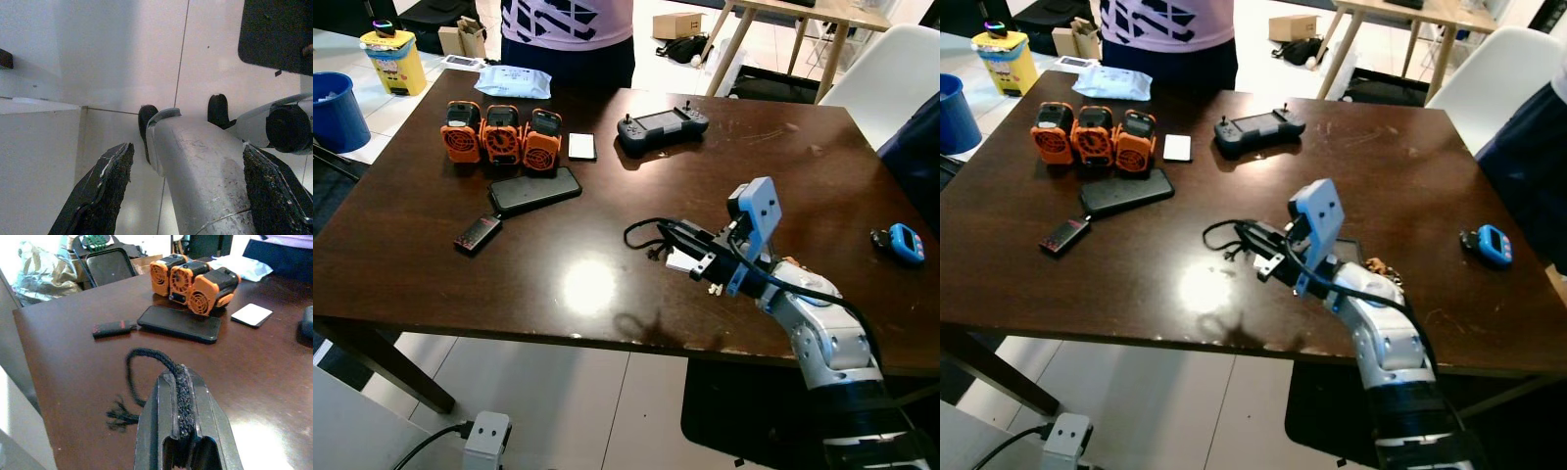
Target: Hang keys on a hook
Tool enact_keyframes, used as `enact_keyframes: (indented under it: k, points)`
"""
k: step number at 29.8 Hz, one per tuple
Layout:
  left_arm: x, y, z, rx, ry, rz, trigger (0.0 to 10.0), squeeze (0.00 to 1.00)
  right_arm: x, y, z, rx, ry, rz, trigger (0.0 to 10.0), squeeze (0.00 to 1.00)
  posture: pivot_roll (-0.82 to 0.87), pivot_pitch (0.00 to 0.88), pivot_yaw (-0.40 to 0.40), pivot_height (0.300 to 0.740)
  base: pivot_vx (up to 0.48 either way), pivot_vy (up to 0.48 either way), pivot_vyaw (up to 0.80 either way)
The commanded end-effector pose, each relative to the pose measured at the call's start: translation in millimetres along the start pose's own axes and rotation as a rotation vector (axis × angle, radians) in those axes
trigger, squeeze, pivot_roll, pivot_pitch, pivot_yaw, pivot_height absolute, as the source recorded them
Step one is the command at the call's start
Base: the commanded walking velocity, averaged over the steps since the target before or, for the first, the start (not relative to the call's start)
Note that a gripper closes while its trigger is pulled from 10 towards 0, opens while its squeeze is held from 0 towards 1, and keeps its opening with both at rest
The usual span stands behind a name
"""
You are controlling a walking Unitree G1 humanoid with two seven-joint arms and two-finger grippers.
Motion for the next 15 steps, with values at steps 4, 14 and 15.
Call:
enact_keyframes:
  k: [4, 14, 15]
  points:
    - [-21.1, 9.9, -1.4, -0.029, -0.065, -0.016, 10.0, 0.00, -3.7, -2.1, -0.6, 0.001, -0.004, 0.013, 10.0, 0.00, 0.06, 0.032, -0.002, 0.740, -0.253, 0.000, 0.00]
    - [-19.5, 11.1, -3.0, -0.067, -0.048, -0.046, 10.0, 0.00, -2.5, -2.2, -1.0, 0.000, 0.004, 0.019, 10.0, 0.00, 0.06, 0.035, -0.001, 0.740, 0.000, -0.192, 0.00]
    - [-20.8, 10.5, -3.5, -0.065, -0.051, -0.046, 10.0, 0.00, -2.3, -2.4, -1.1, 0.000, 0.005, 0.020, 10.0, 0.00, 0.06, 0.038, 0.002, 0.740, 0.000, -0.480, 0.00]
Point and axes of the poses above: a point about 5 cm out from each wrist's last joint towards the gripper, its own z axis pointing out of the wrist towards the gripper, its own x axis along the axis of the wrist's last joint, y = z × x, the point moved 6 cm from there along z, pointing out of the wrist towards the gripper, and after that the axes turned 1 degree about z, right-handed, at the moved point
